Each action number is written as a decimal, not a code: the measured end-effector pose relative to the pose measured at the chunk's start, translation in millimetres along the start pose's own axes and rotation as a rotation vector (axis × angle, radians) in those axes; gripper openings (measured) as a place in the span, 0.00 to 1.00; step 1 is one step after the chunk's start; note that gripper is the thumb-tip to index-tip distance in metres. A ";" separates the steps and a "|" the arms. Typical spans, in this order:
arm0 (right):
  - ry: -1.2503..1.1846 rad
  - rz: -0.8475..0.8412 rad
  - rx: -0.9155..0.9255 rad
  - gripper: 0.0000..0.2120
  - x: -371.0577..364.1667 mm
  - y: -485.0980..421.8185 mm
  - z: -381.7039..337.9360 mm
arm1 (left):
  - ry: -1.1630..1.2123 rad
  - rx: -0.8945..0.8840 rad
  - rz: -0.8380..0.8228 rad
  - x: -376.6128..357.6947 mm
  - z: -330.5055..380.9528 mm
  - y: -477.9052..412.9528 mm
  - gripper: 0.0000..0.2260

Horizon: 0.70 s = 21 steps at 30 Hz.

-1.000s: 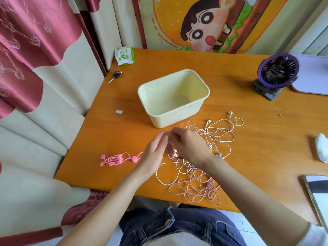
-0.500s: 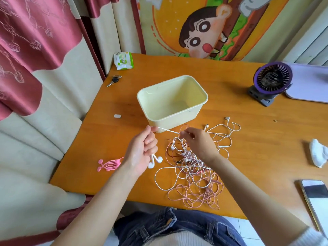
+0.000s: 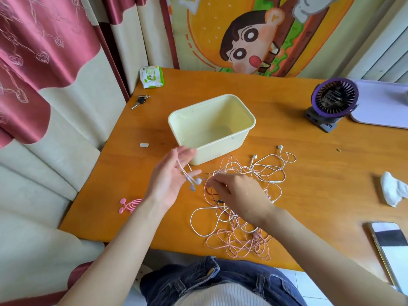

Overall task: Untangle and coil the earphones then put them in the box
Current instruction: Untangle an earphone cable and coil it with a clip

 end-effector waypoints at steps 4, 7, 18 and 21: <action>0.049 0.002 0.037 0.10 4.9 -1.7 -3.6 | -0.988 -0.220 -0.174 -2.8 -9.6 12.3 0.11; 0.033 -0.004 0.036 0.11 10.2 -6.4 -2.0 | -0.982 -0.102 -0.243 -7.4 -17.6 21.0 0.13; -0.251 0.033 -0.039 0.10 4.6 -14.2 18.1 | 0.177 0.386 -0.434 4.2 -15.9 27.5 0.13; -0.308 0.025 -0.037 0.11 -1.8 -11.2 13.4 | 0.460 0.373 -0.550 5.2 -10.2 25.7 0.14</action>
Point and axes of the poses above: each hand's wrist, its own y-axis away from the middle knuckle, its own x-axis out of the back of the hand, z = x × y, the point moved 2 cm from there along -y, towards the middle knuckle, and after that the axes turned 1 degree about y, right-handed, at the moved point
